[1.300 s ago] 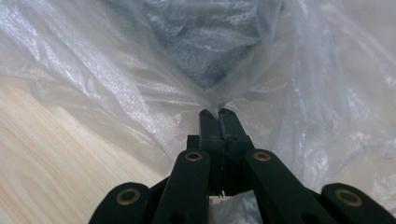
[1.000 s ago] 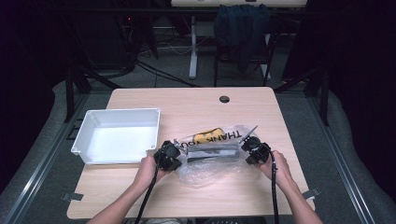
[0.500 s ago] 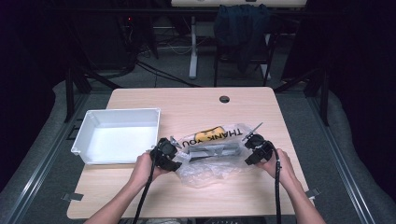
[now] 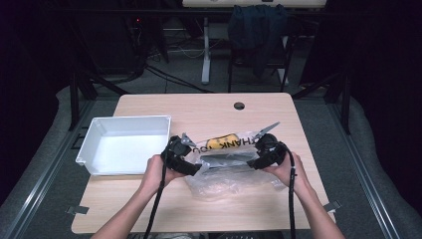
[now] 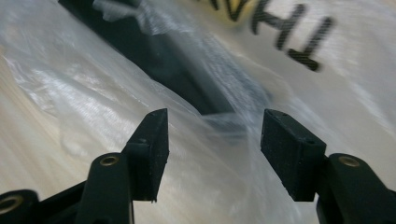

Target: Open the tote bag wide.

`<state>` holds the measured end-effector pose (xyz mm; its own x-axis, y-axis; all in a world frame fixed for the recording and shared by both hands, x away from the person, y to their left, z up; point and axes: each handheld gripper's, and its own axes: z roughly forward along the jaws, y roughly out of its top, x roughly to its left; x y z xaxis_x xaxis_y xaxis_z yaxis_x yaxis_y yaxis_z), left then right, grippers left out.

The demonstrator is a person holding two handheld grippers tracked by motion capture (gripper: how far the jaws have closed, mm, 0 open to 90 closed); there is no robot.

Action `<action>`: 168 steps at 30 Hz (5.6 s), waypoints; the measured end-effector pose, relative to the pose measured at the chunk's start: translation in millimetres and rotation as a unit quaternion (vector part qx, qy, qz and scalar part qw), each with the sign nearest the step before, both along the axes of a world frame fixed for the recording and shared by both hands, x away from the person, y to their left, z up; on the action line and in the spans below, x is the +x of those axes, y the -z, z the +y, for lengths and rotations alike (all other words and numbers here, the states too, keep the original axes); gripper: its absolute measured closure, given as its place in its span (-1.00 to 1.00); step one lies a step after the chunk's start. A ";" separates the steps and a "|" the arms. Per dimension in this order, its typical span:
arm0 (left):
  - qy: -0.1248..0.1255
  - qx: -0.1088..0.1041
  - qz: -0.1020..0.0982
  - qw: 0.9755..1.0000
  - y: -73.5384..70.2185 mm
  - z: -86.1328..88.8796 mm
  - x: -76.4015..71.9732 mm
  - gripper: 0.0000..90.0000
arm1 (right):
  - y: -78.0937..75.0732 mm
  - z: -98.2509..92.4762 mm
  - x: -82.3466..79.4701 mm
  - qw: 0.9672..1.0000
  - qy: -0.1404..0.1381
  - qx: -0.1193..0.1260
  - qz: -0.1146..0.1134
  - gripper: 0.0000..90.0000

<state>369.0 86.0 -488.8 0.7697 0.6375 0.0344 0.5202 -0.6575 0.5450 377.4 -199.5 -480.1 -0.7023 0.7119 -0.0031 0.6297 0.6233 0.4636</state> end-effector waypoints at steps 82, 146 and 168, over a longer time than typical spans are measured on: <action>-0.011 0.018 0.013 1.000 29.9 16.6 23.5 0.34 | 18.4 -10.3 11.2 0.998 -0.001 -0.059 -0.024 0.38; -0.018 -0.015 0.007 1.000 -8.6 40.4 7.8 -0.41 | 2.6 -30.4 -14.0 1.000 0.002 0.014 -0.019 0.09; 0.090 0.038 0.066 0.993 52.1 -2.3 -11.8 0.85 | 62.4 -17.5 -14.9 0.998 -0.007 -0.055 0.006 1.00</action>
